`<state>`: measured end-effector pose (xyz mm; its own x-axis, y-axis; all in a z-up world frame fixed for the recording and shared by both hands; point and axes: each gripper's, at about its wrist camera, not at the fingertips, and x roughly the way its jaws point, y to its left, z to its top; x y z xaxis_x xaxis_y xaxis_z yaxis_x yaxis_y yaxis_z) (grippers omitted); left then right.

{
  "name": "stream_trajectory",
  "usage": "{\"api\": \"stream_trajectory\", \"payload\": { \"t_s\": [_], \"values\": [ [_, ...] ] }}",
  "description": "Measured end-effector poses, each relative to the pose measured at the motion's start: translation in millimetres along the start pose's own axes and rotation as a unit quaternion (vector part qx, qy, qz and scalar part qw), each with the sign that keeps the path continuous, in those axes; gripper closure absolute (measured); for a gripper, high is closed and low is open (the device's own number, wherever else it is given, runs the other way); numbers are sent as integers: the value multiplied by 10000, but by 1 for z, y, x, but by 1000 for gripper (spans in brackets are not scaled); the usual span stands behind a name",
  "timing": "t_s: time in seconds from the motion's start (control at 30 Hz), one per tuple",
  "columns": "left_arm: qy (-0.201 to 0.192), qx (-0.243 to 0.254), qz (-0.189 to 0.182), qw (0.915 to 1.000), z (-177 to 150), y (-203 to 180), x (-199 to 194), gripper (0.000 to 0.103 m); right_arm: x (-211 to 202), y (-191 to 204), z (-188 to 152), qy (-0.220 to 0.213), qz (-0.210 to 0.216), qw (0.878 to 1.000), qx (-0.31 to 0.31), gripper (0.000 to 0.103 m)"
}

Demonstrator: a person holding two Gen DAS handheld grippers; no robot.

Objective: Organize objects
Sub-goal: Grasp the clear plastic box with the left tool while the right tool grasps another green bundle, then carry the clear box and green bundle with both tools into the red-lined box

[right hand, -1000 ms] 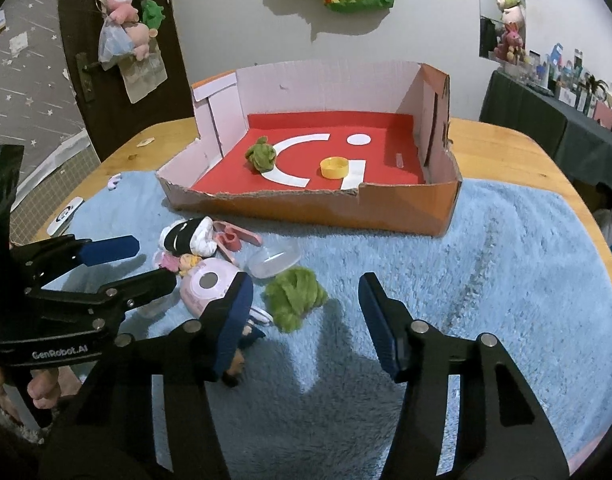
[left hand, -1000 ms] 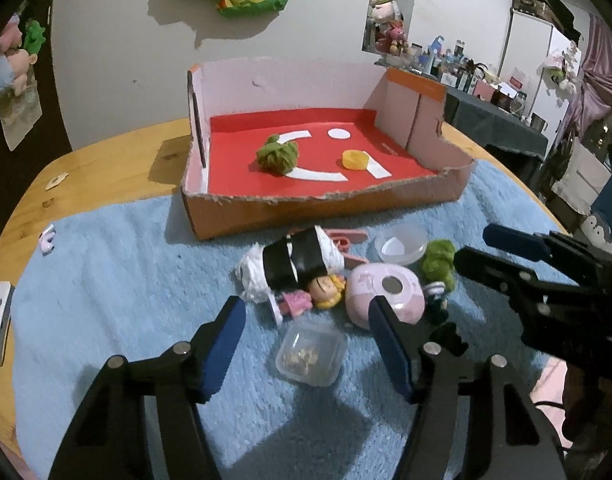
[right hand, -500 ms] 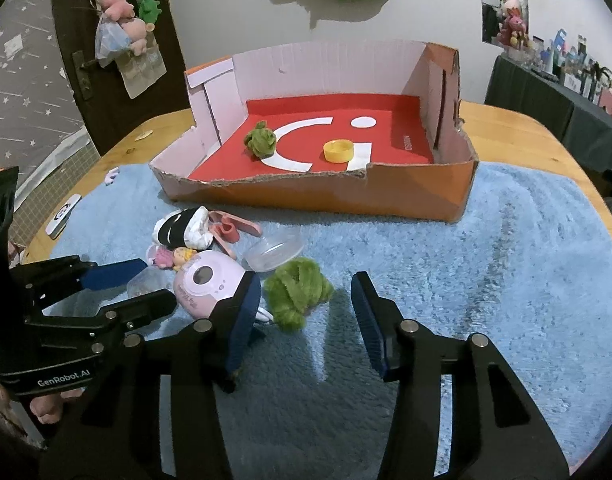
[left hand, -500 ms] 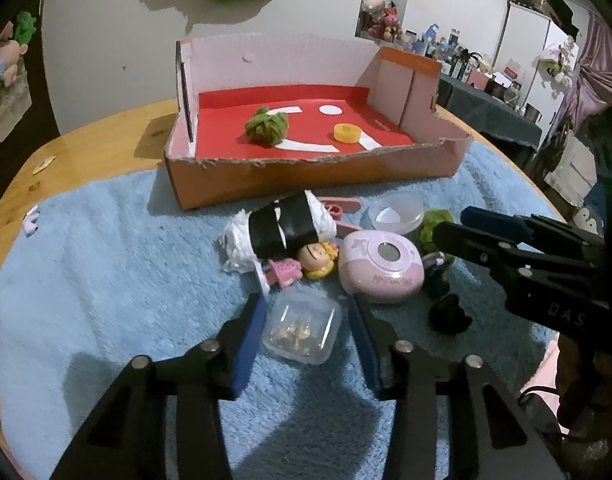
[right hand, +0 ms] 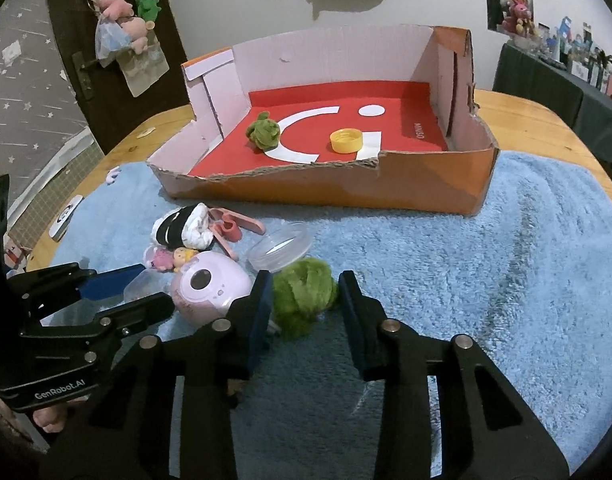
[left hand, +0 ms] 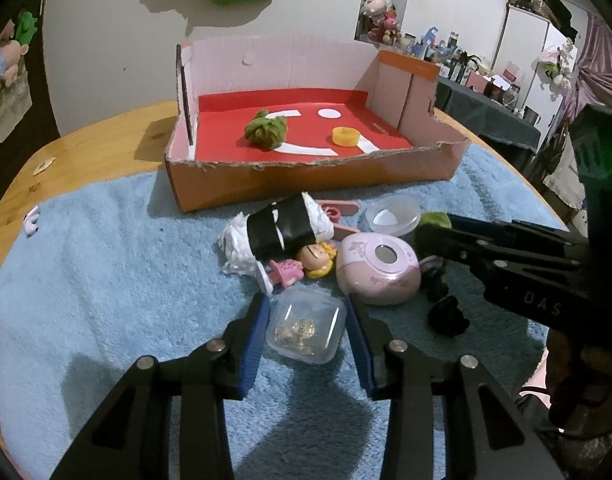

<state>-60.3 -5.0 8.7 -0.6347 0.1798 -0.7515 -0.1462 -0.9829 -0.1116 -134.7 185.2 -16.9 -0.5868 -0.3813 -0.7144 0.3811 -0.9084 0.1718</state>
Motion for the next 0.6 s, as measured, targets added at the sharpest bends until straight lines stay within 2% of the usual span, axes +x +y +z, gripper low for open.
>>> {"api": "stream_trajectory", "payload": {
  "t_s": [0.6],
  "values": [
    [-244, -60, 59, 9997, 18, 5, -12, 62, -20, 10, 11, -268, 186, 9994, -93, 71]
  ]
}}
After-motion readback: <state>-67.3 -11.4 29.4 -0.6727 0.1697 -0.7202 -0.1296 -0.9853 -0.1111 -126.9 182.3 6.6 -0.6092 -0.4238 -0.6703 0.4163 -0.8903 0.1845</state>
